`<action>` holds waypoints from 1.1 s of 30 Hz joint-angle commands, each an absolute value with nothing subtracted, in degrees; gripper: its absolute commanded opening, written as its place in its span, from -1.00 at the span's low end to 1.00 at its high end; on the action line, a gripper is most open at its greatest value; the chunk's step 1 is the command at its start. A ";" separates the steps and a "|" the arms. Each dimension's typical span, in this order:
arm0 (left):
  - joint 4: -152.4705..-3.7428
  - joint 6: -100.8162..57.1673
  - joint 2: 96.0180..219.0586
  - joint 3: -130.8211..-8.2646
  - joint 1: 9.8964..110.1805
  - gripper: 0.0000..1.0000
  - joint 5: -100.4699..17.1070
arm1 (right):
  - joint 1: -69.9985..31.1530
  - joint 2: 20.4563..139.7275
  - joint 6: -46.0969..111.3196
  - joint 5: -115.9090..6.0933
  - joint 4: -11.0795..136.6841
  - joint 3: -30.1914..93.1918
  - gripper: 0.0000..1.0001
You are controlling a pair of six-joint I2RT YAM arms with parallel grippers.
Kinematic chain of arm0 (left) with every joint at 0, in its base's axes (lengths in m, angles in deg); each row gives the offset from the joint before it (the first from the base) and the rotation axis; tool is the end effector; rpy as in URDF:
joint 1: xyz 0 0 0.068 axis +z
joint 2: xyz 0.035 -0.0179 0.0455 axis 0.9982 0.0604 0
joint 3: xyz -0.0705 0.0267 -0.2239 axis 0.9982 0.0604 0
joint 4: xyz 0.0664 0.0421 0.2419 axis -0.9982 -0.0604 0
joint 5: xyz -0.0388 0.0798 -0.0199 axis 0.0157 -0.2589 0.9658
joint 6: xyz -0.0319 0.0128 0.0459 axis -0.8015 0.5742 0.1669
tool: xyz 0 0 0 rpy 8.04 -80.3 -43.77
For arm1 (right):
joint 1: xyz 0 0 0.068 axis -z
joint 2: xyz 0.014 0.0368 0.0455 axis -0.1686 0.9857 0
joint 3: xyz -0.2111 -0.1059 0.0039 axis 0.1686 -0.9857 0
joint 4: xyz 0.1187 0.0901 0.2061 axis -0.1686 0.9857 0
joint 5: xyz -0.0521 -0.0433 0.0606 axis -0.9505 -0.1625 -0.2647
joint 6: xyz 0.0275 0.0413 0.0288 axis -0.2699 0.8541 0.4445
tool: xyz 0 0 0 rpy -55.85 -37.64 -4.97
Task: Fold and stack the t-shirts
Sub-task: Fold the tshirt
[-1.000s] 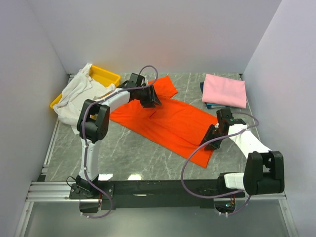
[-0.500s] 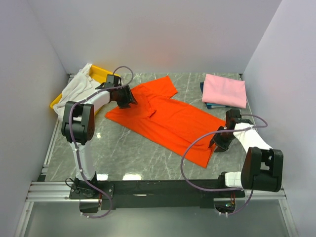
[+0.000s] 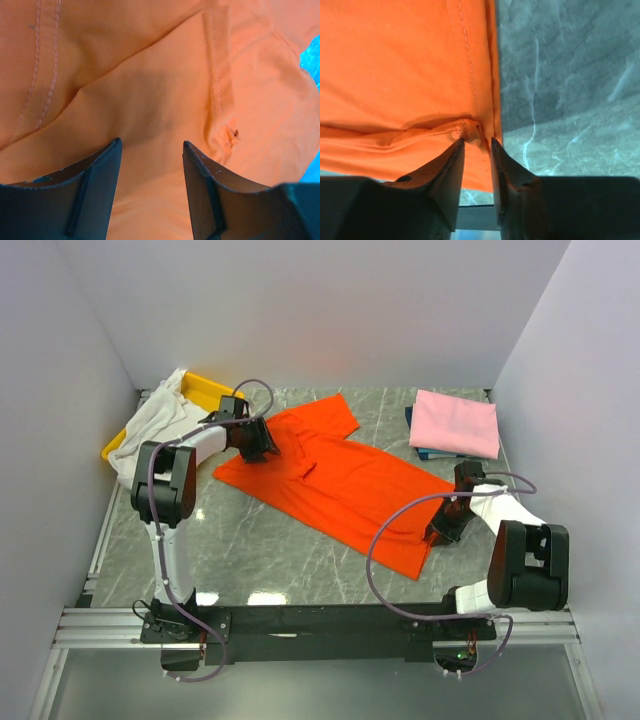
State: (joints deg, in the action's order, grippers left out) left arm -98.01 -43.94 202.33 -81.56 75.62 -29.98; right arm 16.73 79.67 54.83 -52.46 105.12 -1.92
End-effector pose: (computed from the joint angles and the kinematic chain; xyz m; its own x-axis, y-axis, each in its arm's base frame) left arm 0.4168 -0.0945 0.1272 -0.8679 -0.3637 -0.3385 -0.1268 0.8209 -0.5568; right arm 0.2229 -0.0203 0.1231 -0.8122 0.5815 -0.0473 0.5586 0.7985 0.2244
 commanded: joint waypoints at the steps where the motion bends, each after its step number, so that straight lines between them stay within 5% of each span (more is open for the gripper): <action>1: -96.73 -42.77 203.68 -82.81 75.73 0.16 -31.13 | 17.09 80.75 54.80 -53.14 102.99 -0.36 -0.36; 17: -95.59 -42.85 203.51 -79.20 76.08 0.17 -33.86 | 17.09 83.83 54.54 -55.42 102.54 0.07 -1.00; 33: -93.39 -44.52 201.93 -75.69 76.25 0.18 -35.71 | 17.09 77.85 56.82 -59.38 109.58 0.34 -1.00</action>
State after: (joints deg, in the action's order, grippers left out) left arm -91.46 -45.16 201.57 -78.06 75.84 -31.03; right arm 16.73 79.50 56.25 -56.24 107.53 -0.93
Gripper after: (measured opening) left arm 0.586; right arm 0.007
